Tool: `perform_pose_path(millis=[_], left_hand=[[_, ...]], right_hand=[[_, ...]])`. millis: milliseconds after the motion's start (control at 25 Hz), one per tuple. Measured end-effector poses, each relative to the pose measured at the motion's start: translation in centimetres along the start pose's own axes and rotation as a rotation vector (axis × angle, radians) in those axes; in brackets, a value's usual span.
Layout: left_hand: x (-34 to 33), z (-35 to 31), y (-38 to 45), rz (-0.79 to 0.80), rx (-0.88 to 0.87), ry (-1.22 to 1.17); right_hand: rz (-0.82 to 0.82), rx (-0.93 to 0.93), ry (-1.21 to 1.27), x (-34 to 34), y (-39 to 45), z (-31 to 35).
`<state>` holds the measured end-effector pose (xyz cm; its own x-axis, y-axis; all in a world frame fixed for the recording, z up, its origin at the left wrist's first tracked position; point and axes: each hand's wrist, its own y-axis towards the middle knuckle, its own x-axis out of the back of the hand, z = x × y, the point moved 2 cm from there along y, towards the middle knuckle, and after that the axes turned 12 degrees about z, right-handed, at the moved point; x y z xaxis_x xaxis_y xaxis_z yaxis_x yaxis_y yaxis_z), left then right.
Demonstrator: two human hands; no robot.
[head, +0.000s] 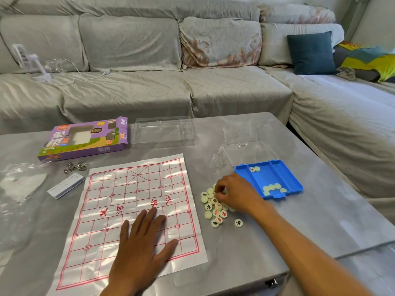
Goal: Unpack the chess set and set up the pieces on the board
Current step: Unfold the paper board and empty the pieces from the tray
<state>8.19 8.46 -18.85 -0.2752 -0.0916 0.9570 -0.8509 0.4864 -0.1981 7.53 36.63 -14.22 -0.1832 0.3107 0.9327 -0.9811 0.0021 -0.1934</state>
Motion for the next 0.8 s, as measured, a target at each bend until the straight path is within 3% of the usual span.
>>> perform_pose_path(millis=[40, 120, 200, 240, 360, 440, 640, 800], left_hand=[[0.0, 0.0, 0.1, -0.004, 0.004, -0.005], [-0.2, 0.0, 0.2, -0.017, -0.001, -0.02], [-0.1, 0.1, 0.1, -0.007, -0.003, -0.027], [0.0, 0.1, 0.0, -0.004, -0.001, -0.021], [0.2, -0.1, -0.1, 0.012, 0.002, 0.019], [0.3, -0.2, 0.0, 0.008, 0.006, 0.004], [0.2, -0.2, -0.1, 0.013, 0.009, -0.004], [0.3, -0.3, 0.0, 0.013, 0.007, 0.012]], right_hand=[[-0.007, -0.007, 0.056, 0.3, 0.0, -0.1], [-0.17, -0.067, 0.238, 2.1, -0.5, -2.0], [-0.353, -0.293, 0.256, 4.0, -1.8, -5.4], [-0.335, -0.447, 0.182, 4.4, -2.6, -7.3], [-0.026, -0.753, 0.065, 4.1, -4.4, -10.5], [0.002, -0.746, 0.06, 3.3, -4.1, -10.7], [-0.213, -0.569, 0.12, 3.2, -3.1, -11.0], [-0.004, -0.465, 0.147, 2.6, -2.7, -11.2]])
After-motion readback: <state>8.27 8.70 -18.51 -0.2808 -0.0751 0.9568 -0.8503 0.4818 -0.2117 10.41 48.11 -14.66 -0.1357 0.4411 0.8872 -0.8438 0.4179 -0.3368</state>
